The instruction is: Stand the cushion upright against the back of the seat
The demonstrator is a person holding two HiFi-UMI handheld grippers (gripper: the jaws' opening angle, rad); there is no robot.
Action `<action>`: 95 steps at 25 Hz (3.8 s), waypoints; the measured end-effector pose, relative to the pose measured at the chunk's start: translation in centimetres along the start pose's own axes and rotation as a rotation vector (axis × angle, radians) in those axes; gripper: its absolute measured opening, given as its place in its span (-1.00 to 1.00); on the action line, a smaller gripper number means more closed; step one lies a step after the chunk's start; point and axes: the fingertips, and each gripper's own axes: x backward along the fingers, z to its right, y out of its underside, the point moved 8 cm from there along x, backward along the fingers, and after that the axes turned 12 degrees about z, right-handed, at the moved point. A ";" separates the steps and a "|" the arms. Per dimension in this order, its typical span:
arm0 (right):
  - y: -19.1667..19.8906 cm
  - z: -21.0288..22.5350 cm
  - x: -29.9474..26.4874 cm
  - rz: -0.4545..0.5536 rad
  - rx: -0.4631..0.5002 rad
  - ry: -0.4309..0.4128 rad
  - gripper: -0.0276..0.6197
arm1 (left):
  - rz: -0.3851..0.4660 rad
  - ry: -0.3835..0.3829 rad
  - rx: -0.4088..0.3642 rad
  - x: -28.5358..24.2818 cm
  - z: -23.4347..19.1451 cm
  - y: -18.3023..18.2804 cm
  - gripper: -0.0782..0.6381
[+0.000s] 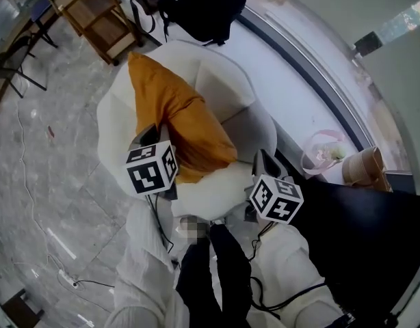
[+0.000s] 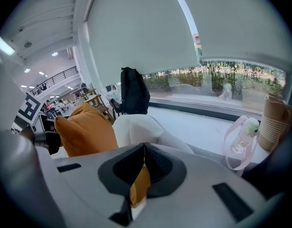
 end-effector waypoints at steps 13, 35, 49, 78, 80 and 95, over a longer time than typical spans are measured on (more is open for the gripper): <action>-0.1 5.9 -4.2 -0.044 -0.045 0.069 -0.72 | 0.034 -0.077 0.007 -7.5 1.6 -0.4 -0.75; 1.3 10.3 -6.2 -0.092 -0.144 0.105 -0.72 | 0.085 0.118 -0.186 -13.7 10.1 -1.4 -0.31; 1.7 9.9 -4.2 -0.066 -0.156 0.111 -0.72 | 0.061 0.119 -0.160 -8.4 9.6 -0.2 -0.30; -13.4 -11.7 20.9 0.189 0.103 -0.166 -0.72 | 0.252 0.292 -0.020 26.4 9.7 -10.9 -0.76; -12.9 -12.4 22.1 0.181 0.135 -0.168 -0.72 | 0.252 0.304 -0.011 26.9 9.7 -10.6 -0.76; -14.9 -12.8 21.7 0.168 0.252 -0.177 -0.72 | 0.187 0.310 -0.041 27.4 9.9 -9.7 -0.76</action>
